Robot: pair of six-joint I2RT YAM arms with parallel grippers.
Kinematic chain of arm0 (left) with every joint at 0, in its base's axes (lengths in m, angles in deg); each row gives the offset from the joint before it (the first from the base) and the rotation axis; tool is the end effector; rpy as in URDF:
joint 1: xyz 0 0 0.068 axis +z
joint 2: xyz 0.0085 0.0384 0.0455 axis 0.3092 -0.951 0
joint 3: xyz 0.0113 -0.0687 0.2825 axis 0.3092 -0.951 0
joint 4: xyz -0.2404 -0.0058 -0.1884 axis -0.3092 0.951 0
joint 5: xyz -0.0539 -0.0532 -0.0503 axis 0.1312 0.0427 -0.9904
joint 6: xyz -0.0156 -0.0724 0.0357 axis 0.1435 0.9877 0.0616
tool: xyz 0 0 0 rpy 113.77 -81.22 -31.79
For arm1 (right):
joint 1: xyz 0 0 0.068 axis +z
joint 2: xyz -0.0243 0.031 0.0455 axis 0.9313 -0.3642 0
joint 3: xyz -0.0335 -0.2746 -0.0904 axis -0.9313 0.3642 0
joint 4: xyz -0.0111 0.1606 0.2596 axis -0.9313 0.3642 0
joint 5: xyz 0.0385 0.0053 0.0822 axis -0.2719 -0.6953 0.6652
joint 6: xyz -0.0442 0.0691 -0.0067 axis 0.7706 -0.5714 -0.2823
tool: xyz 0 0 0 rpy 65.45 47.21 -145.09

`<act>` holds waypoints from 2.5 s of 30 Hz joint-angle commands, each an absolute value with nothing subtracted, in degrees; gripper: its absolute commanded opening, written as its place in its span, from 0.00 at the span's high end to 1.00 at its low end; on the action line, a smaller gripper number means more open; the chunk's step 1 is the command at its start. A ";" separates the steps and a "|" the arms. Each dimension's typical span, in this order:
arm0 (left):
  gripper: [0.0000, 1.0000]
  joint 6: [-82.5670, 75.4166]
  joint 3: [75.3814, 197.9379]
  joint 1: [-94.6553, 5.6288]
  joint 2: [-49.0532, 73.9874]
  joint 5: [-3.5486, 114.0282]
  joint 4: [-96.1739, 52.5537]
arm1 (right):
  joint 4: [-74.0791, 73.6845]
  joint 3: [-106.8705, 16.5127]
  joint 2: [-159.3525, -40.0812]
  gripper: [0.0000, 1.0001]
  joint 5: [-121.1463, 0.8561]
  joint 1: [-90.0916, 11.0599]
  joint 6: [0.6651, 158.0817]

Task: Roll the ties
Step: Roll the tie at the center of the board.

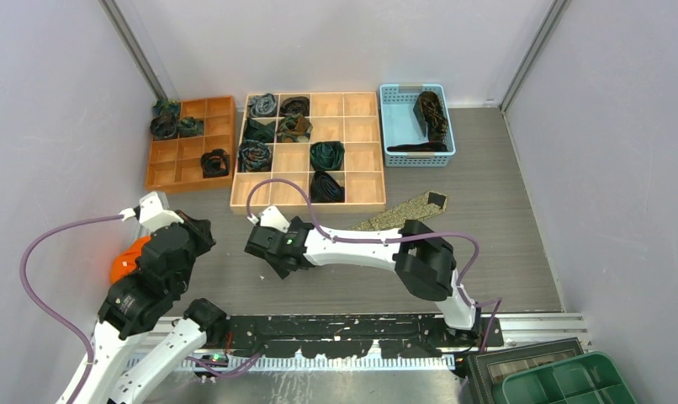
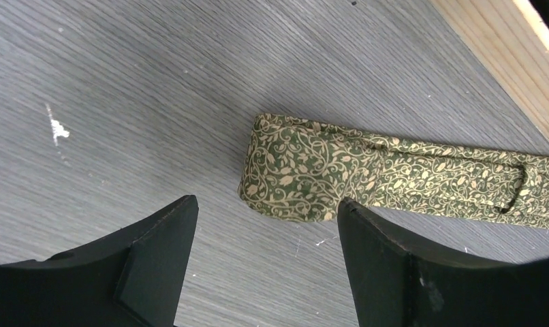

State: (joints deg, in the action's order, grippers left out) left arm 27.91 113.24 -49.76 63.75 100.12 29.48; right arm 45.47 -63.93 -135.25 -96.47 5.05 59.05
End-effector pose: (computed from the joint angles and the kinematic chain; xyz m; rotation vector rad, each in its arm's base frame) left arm 0.1257 -0.0276 0.3504 -0.5819 1.8279 -0.2391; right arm 0.1704 0.4601 0.1843 -0.8844 2.3662 -0.0418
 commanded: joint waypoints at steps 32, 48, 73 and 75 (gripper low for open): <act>1.00 24.15 113.09 -49.57 62.02 101.02 25.47 | 39.86 -62.23 -139.12 0.63 -88.00 -3.19 53.60; 1.00 21.19 117.04 -49.57 55.74 97.80 20.06 | -0.09 -39.63 -123.20 0.70 -53.32 -11.98 39.84; 1.00 22.48 114.04 -49.54 43.95 84.99 7.36 | -29.11 -12.70 -117.53 0.72 -43.87 -24.09 31.23; 1.00 22.68 113.70 -49.57 43.19 84.45 6.72 | -28.20 -12.61 -117.85 0.70 -43.88 -24.33 32.15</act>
